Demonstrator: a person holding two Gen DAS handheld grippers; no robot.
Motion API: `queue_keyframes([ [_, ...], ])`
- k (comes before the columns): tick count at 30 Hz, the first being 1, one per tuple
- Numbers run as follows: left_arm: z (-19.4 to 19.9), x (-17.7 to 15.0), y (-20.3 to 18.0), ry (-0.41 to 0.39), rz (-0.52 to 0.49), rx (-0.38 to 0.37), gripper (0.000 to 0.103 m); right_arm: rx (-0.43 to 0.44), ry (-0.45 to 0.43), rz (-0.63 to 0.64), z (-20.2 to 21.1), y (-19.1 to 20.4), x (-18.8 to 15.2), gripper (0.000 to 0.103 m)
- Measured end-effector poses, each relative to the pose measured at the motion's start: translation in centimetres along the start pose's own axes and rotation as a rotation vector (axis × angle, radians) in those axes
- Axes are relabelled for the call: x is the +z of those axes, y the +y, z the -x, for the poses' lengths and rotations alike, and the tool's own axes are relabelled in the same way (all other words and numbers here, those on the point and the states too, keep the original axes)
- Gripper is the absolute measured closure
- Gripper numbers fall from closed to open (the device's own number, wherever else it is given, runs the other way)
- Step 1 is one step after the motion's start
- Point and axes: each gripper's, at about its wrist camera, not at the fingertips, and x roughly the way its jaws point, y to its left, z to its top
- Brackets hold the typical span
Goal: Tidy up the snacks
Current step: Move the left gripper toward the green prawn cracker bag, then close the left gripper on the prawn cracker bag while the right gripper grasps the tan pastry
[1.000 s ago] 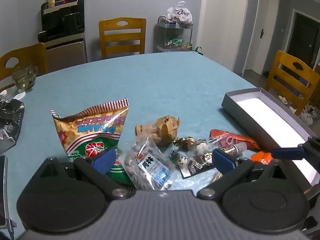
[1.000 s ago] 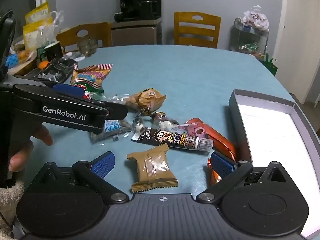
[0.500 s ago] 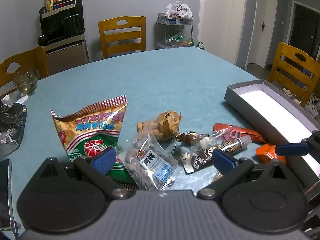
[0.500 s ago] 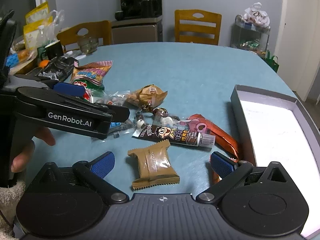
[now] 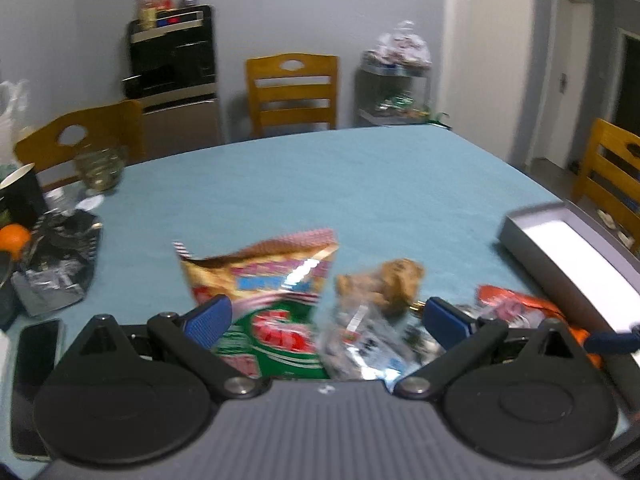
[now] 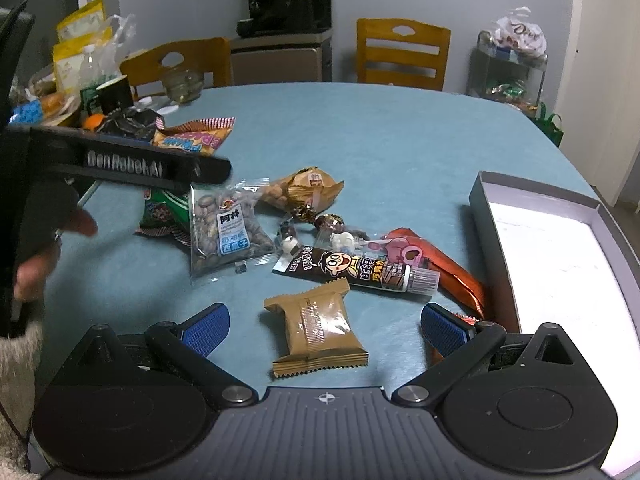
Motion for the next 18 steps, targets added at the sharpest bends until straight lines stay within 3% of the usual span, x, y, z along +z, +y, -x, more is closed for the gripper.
queue_keyframes([
  [9,-0.4,0.4,2.3,0.014,0.041,0.063,0.000,0.009,0.005,0.007,-0.2,0.2,0.0,0.000],
  [18,-1.4,0.3,1.8,0.042,0.042,0.079,0.000,0.018,0.009,0.008,-0.4,0.3,0.1,0.000],
])
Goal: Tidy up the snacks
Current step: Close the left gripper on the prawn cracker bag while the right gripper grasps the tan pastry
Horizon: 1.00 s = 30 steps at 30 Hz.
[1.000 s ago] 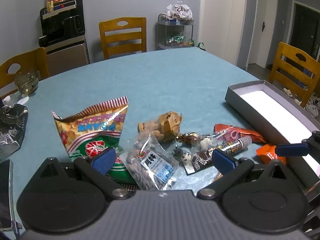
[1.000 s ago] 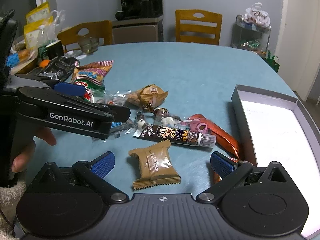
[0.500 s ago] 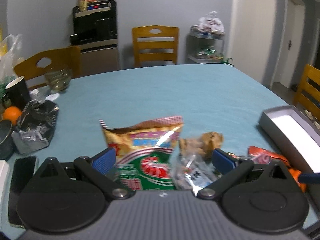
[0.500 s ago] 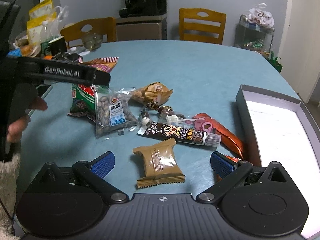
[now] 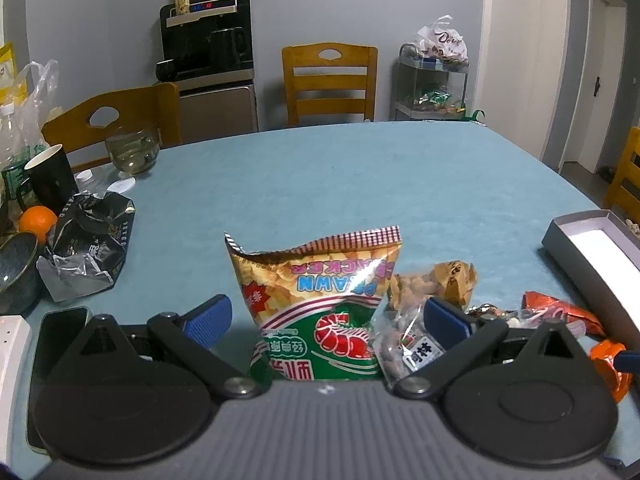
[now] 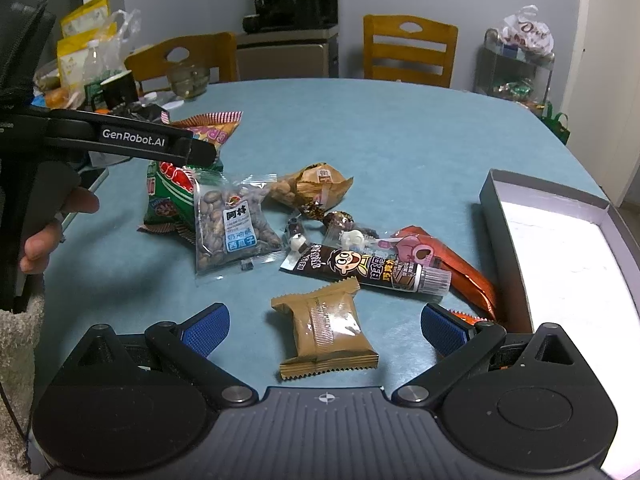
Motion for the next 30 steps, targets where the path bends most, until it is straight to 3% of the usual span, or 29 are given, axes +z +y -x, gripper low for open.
queue_keyframes([
  [30,-0.61,-0.04,0.19,0.015,0.001,0.014,0.000,0.013,0.006,-0.006,-0.24,0.05,-0.17,0.000],
])
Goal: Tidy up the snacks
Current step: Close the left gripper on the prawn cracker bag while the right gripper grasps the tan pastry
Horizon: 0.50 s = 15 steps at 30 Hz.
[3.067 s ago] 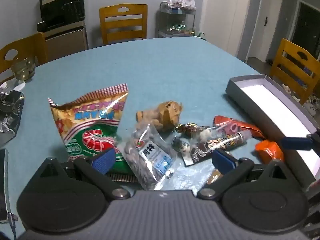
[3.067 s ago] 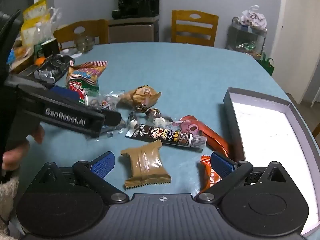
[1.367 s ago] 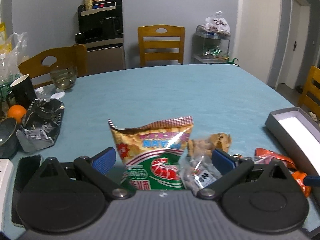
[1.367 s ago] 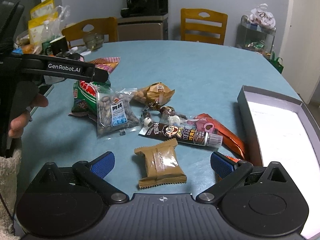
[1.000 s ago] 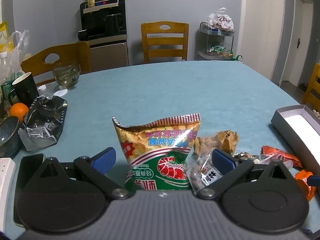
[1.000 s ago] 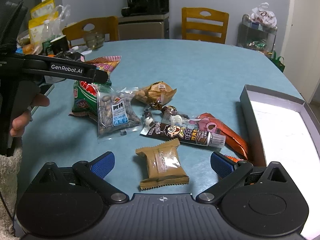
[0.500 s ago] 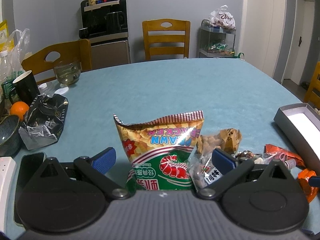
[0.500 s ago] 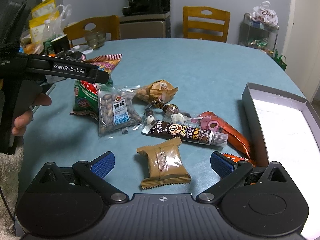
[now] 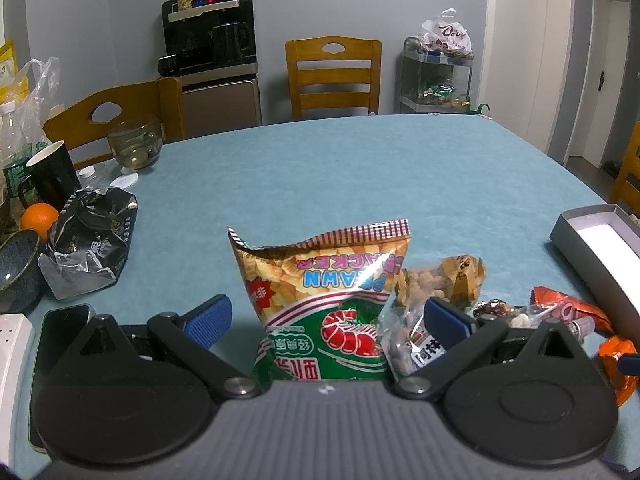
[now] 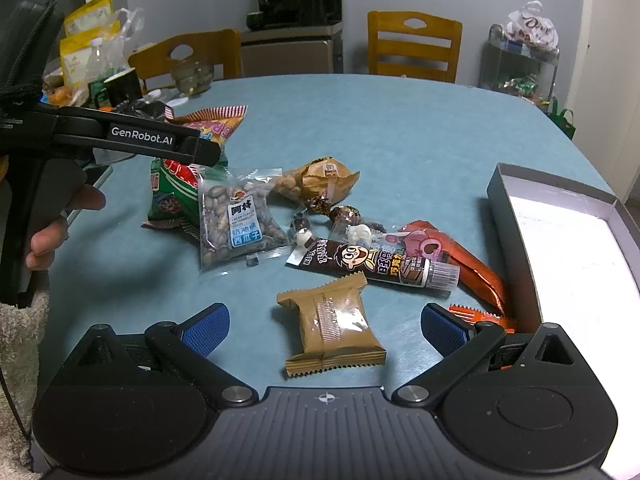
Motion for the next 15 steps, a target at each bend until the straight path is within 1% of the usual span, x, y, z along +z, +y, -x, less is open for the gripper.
queue_keyframes([
  [5,-1.1,0.0,0.5,0.019,0.007,0.020,0.000,0.004,-0.001,0.000,-0.3,0.0,0.0,0.000],
  [9,-2.4,0.1,1.0,0.040,0.019,0.035,0.000,0.005,-0.023,0.029,-0.7,0.5,0.2,0.000],
  [12,-3.0,0.0,1.2,0.036,0.027,0.043,0.000,0.018,-0.032,0.049,-1.2,0.9,0.2,0.000],
  [15,-3.6,0.0,1.4,0.029,0.039,0.033,0.000,0.027,-0.040,0.070,-1.9,1.3,0.2,0.000],
])
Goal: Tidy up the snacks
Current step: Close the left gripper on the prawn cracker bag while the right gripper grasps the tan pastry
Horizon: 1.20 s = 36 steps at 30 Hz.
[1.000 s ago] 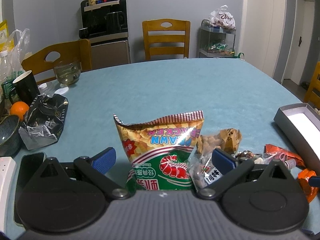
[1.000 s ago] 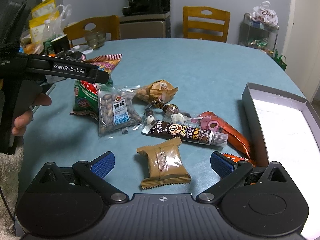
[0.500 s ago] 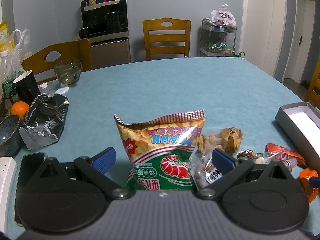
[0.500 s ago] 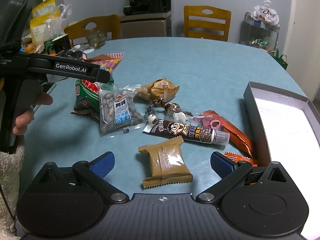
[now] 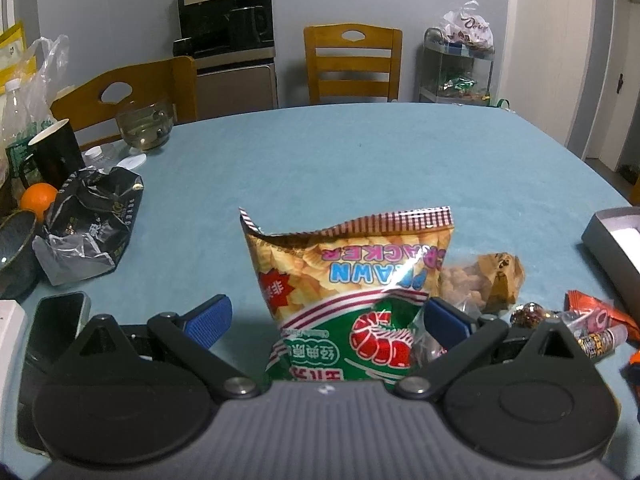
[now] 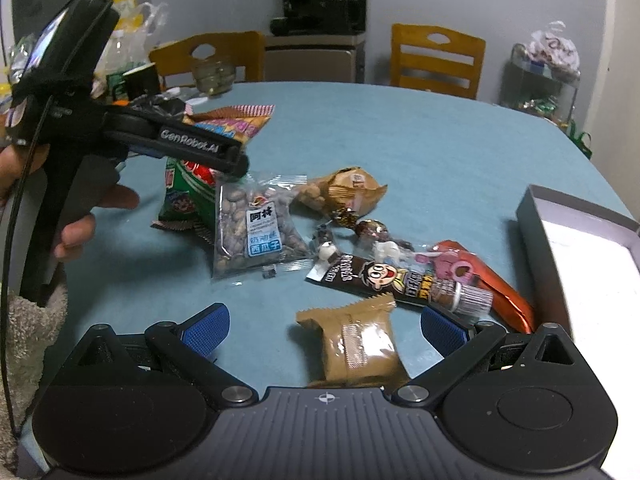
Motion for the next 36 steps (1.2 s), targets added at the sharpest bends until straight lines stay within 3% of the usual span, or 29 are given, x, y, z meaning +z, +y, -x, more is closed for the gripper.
queue_keyframes([
  [12,-2.1,-0.5,-1.0,-0.002,-0.014,-0.024,0.000,0.004,-0.019,-0.014,-1.9,0.0,-0.4,0.001],
  [21,-2.0,-0.2,0.5,-0.040,0.025,-0.061,0.000,-0.011,-0.029,0.032,-2.0,0.2,-1.2,0.011],
  [28,-3.7,-0.3,1.1,0.009,0.023,-0.071,0.000,0.005,-0.011,0.027,-2.4,0.0,-1.5,0.019],
  [33,-4.4,-0.4,1.3,0.025,0.030,-0.084,0.000,0.007,-0.028,0.030,-2.0,0.0,-1.7,0.032],
  [36,-4.5,-0.5,1.4,0.023,0.034,-0.092,0.003,-0.001,-0.038,0.021,-1.8,-0.3,-1.7,0.047],
])
